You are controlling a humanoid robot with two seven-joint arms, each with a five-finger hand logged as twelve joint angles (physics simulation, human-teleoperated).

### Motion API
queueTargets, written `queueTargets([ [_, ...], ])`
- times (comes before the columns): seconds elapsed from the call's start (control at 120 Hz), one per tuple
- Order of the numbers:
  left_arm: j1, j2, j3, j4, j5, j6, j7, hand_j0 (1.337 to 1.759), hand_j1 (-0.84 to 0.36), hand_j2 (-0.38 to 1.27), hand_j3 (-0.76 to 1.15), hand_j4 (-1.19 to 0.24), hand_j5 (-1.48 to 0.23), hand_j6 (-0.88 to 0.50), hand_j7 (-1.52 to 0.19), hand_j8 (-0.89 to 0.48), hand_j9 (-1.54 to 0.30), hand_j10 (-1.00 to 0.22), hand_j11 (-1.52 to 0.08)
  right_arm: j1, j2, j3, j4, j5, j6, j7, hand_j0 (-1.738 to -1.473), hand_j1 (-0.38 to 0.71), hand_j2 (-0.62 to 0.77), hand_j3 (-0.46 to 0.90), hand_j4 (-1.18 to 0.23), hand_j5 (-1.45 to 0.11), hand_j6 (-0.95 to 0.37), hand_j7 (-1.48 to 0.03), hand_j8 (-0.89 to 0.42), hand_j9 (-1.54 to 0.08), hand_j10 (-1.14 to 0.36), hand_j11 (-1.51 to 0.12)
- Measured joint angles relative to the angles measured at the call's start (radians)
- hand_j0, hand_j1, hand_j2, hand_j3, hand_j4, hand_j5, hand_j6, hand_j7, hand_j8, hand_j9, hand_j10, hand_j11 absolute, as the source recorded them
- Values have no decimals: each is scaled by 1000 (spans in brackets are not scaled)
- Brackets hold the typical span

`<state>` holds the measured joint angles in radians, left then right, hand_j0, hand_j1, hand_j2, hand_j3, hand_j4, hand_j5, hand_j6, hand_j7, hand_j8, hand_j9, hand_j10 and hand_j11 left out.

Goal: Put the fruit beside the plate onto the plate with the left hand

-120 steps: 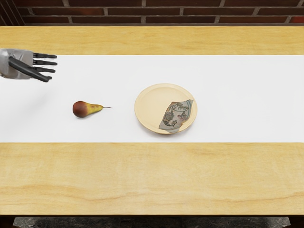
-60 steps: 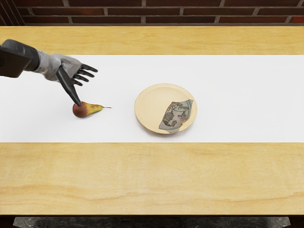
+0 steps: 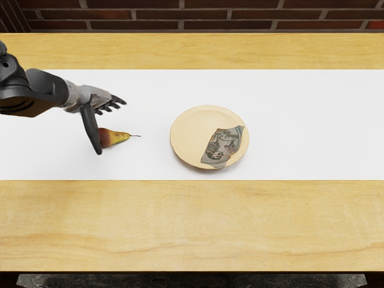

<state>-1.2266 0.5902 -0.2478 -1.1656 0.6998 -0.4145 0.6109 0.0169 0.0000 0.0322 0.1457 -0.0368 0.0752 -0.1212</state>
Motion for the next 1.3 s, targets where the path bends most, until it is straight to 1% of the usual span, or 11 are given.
queueTargets([
  [0.058, 14, -1, 1, -2, 15, 15, 0, 1658, 336, 3, 0, -14, -15, -15, -15, -14, -15, -13, -14, 0, 0, 0, 0, 0, 0, 0, -1658, -349, 0, 0, 0, 0, 0, 0, 0, 0, 0, 0],
  [0.225, 13, -8, 2, -3, 92, 49, 0, 1658, 336, 3, 0, -14, -15, -15, -15, -15, -15, -14, -15, 0, 0, 0, 0, 0, 0, 0, -1658, -349, 0, 0, 0, 0, 0, 0, 0, 0, 0, 0],
  [0.325, 24, -34, 2, -3, 113, 100, 0, 1658, 336, 3, 0, -15, -16, -16, -15, -15, -15, -14, -15, 1, 0, 0, 0, 0, 0, 0, -1658, -349, 0, 0, 0, 0, 0, 0, 0, 0, 0, 0],
  [0.475, 47, -39, 4, -2, 123, 186, 0, 1658, 336, 3, 0, -14, -15, -15, -15, -15, -15, -14, -15, 0, 0, 0, 0, 0, 0, 0, -1658, -349, 0, 0, 0, 0, 0, 0, 0, 0, 0, 0],
  [0.6, 56, -69, 5, 2, 128, 222, 0, 1658, 338, 3, 0, -13, -13, -14, -13, -14, -13, -12, -13, 1, 0, 0, 0, 0, 0, 0, -1658, -349, 0, 0, 0, 0, 0, 0, 0, 0, 0, 0],
  [0.7, 73, -108, 7, 4, 171, 271, 0, 1658, 339, 3, 0, -12, -12, -13, -12, -13, -12, -12, -12, 1, 0, 0, 0, 0, 0, 0, -1658, -349, 0, 0, 0, 0, 0, 0, 0, 0, 0, 0],
  [0.867, 73, -119, 42, 5, 237, 370, 0, 1658, 340, 3, 0, -11, -12, -13, -11, -12, -11, -11, -11, 1, 0, 0, 0, 0, 0, 0, -1658, -349, 0, 0, 0, 0, 0, 0, 0, 0, 0, 0],
  [1.0, 80, -144, 80, 16, 266, 395, 0, 1658, 340, 3, 0, -11, -11, -12, -11, -12, -11, -11, -11, 1, 0, 0, 0, 0, 0, 0, -1658, -349, 0, 0, 0, 0, 0, 0, 0, 0, 0, 0],
  [1.125, 81, -145, 118, 29, 282, 410, 0, 1658, 339, 3, 0, -12, -12, -13, -12, -13, -12, -12, -12, 1, 0, 0, 0, 0, 0, 0, -1658, -349, 0, 0, 0, 0, 0, 0, 0, 0, 0, 0],
  [1.175, 85, -145, 127, 34, 290, 423, 0, 1658, 323, 6, 0, -26, -30, -27, -30, -26, -30, -25, -29, 1, 0, 0, 0, 0, 0, 0, -1658, -349, 0, 0, 0, 0, 0, 0, 0, 0, 0, 0],
  [1.3, 93, -145, 139, 39, 305, 482, 0, 1658, 239, 20, 0, -96, -121, -97, -121, -97, -121, -96, -121, 1, 0, 0, 0, 0, 0, 0, -1658, -349, 0, 0, 0, 0, 0, 0, 0, 0, 0, 0],
])
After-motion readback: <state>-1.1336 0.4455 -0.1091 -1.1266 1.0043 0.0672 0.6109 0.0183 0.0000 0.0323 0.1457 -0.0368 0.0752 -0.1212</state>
